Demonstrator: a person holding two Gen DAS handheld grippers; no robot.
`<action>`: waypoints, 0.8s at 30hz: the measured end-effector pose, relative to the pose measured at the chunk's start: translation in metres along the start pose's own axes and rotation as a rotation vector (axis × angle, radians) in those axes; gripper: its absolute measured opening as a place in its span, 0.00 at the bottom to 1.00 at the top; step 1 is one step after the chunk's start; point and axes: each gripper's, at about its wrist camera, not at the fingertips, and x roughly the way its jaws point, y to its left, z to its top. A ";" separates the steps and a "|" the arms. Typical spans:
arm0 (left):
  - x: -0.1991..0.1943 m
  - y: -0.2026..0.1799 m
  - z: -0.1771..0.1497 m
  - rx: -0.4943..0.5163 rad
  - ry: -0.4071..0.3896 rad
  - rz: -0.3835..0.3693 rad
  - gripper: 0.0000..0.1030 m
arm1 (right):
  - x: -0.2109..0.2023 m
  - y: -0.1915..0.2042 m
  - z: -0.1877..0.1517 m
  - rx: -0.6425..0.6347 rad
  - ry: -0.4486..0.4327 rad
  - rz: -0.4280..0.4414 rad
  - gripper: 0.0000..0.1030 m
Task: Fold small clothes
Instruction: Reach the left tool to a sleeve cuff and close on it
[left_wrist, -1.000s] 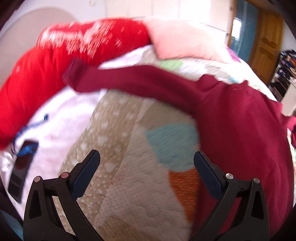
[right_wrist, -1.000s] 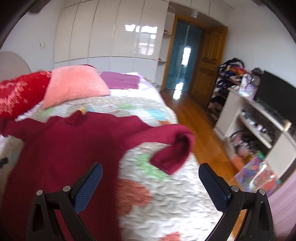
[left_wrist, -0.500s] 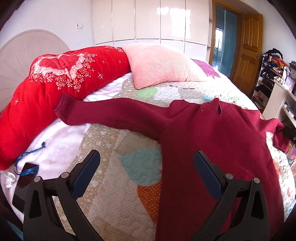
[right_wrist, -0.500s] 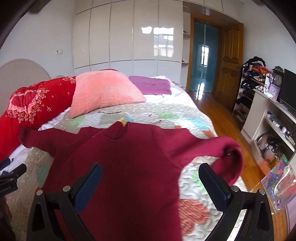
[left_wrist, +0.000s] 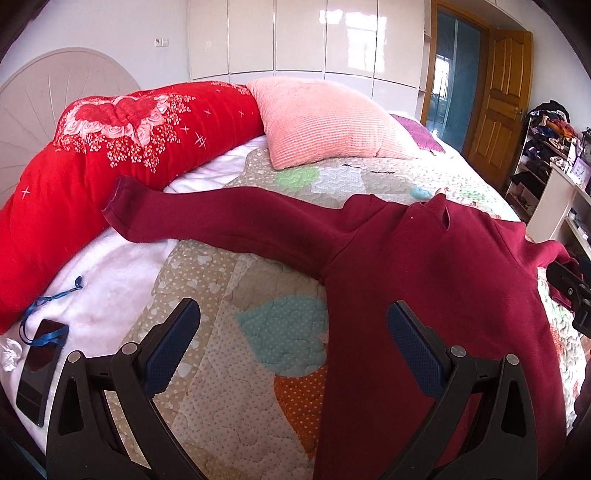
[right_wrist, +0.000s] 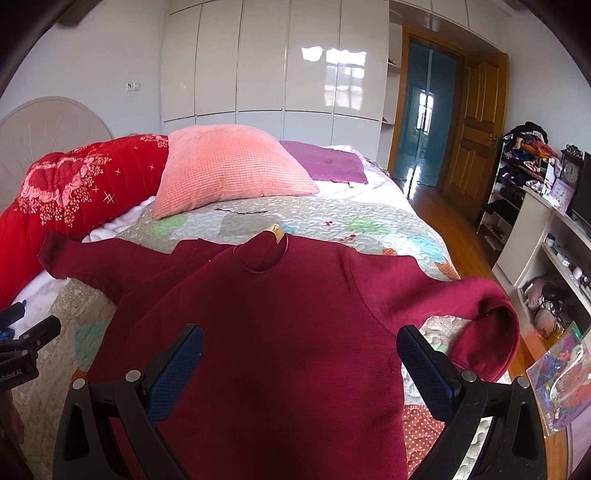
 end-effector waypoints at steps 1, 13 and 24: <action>0.001 0.001 0.000 0.000 0.002 0.002 0.99 | 0.000 0.000 -0.001 -0.002 0.001 0.000 1.00; 0.019 0.024 0.004 -0.024 0.024 0.063 0.99 | 0.021 0.013 0.001 -0.019 0.025 0.022 1.00; 0.035 0.054 0.007 -0.064 0.043 0.115 0.99 | 0.042 0.045 0.003 -0.058 0.049 0.068 1.00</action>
